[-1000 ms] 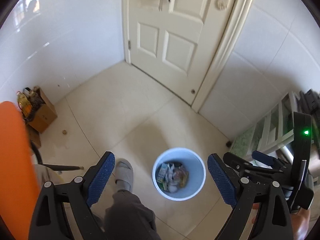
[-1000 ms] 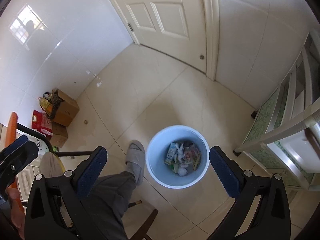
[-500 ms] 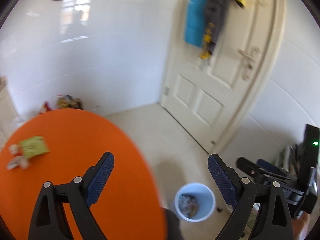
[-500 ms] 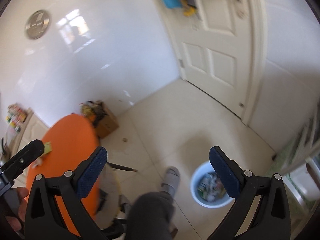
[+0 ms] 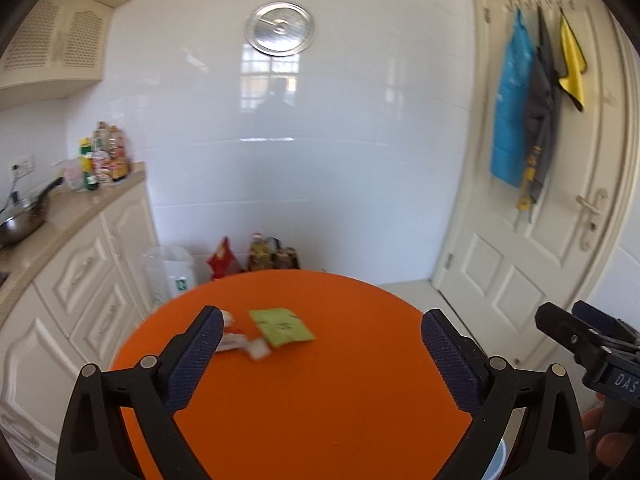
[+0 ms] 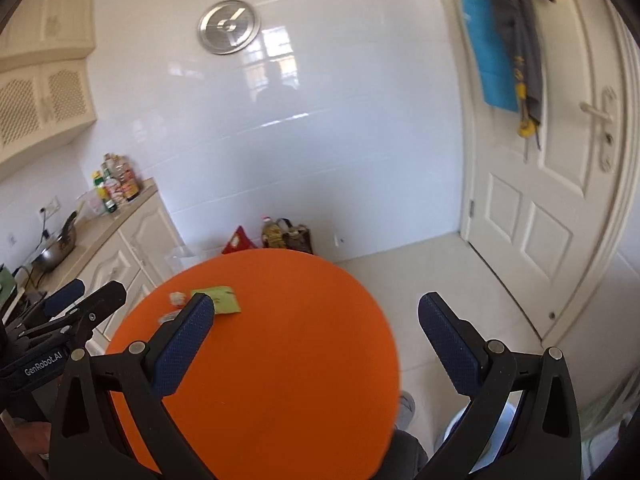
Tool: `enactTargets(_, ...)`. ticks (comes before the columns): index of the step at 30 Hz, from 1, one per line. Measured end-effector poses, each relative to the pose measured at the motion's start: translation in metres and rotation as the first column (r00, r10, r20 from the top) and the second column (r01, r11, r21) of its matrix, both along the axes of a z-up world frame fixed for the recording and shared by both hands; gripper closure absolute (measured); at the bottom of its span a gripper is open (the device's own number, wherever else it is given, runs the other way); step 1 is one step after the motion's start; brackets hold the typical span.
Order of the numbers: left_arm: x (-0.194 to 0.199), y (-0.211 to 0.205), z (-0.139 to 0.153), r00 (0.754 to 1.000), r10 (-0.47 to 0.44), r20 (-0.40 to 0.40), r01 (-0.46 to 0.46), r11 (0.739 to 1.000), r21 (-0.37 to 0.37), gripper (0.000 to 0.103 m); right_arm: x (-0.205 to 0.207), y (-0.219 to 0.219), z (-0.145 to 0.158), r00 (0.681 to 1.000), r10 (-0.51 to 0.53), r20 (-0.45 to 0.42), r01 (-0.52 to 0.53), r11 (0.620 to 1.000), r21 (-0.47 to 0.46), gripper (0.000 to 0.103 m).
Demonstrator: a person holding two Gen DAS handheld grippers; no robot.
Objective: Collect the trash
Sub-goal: 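Move both tools back over the orange table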
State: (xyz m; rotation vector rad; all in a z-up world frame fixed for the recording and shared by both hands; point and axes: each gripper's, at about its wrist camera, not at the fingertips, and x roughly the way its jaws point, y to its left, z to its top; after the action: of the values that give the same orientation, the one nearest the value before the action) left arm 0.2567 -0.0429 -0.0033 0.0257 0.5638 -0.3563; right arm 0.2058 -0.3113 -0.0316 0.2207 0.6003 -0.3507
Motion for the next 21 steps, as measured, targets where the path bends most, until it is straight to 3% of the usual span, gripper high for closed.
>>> enactTargets(8, -0.062, 0.077, 0.004, 0.989, 0.130, 0.075, -0.126, 0.991, -0.051, 0.003, 0.033, 0.064, 0.018, 0.992, 0.125, 0.022, -0.124, 0.990, -0.070, 0.000)
enactTargets(14, -0.088, 0.089, -0.005, 0.978, 0.193, 0.079, -0.188, 0.980, -0.069, 0.002, 0.054, 0.095, 0.013, 0.983, 0.182, 0.004, -0.181, 0.978, -0.103, 0.000)
enactTargets(21, -0.066, 0.085, -0.032, 0.976, 0.219, 0.006, -0.218, 0.974, -0.055, 0.002, 0.089, 0.094, -0.023, 0.972, 0.218, -0.091, -0.226, 0.971, -0.082, 0.000)
